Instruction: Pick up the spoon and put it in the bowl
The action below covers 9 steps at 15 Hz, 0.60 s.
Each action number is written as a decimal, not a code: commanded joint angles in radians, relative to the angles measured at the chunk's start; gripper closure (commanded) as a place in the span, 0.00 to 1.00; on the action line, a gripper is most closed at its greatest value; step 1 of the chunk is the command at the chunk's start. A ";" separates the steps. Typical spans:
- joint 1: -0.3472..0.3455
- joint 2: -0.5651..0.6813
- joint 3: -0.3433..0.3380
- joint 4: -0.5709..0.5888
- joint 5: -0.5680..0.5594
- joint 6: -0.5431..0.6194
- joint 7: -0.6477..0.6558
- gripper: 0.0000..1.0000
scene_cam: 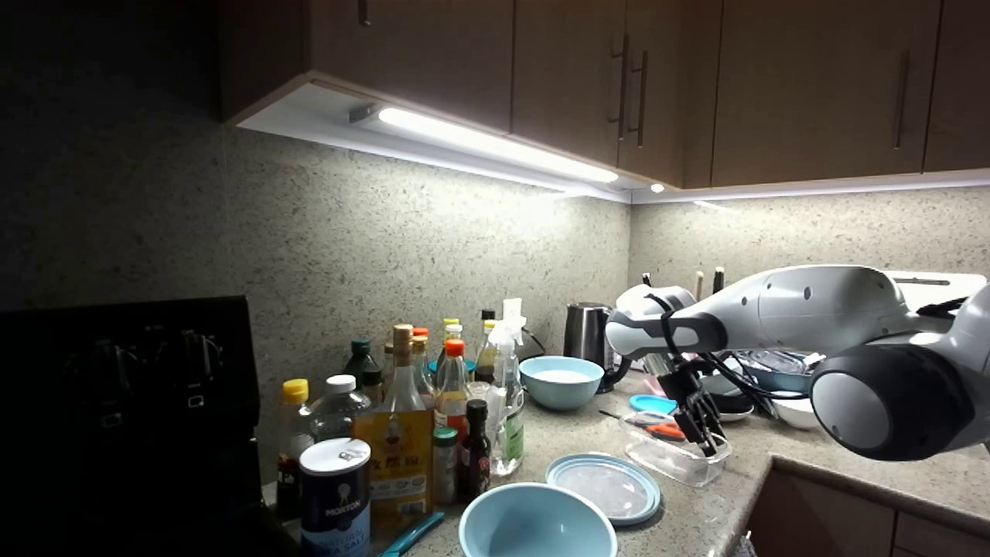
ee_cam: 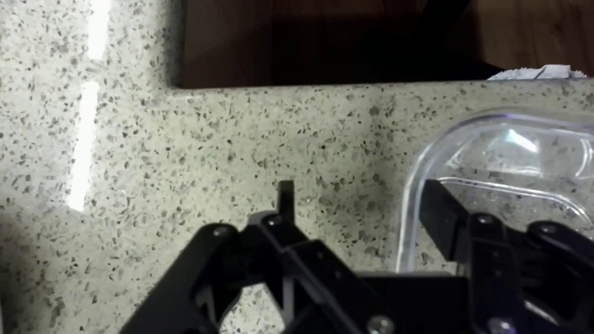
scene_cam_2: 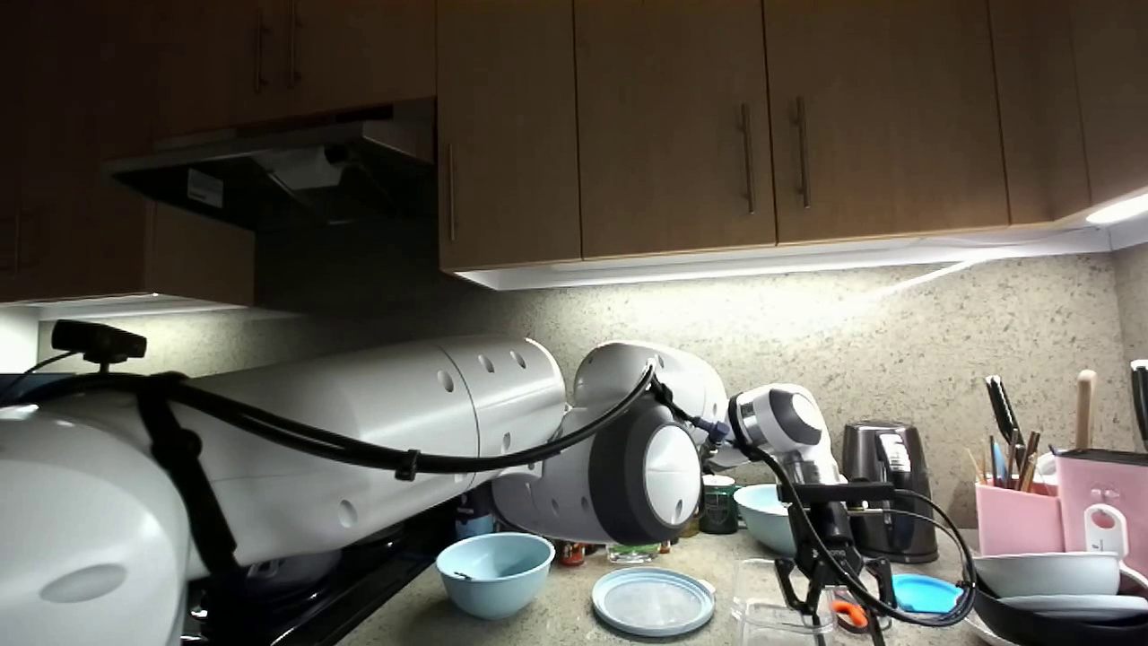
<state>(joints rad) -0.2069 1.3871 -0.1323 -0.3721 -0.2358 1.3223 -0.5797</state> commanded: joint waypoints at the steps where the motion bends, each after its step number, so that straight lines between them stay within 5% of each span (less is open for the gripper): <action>1: 0.003 -0.020 -0.014 -0.018 0.002 -0.050 0.042 0.59; 4: 0.004 -0.041 -0.008 -0.028 0.030 -0.123 0.239 0.80; 6: 0.003 -0.044 -0.006 -0.027 0.030 -0.139 0.256 0.90; 9: 0.003 -0.055 -0.006 -0.044 0.037 -0.225 0.300 0.94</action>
<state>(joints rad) -0.2055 1.3715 -0.1379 -0.3694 -0.2241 1.1810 -0.3557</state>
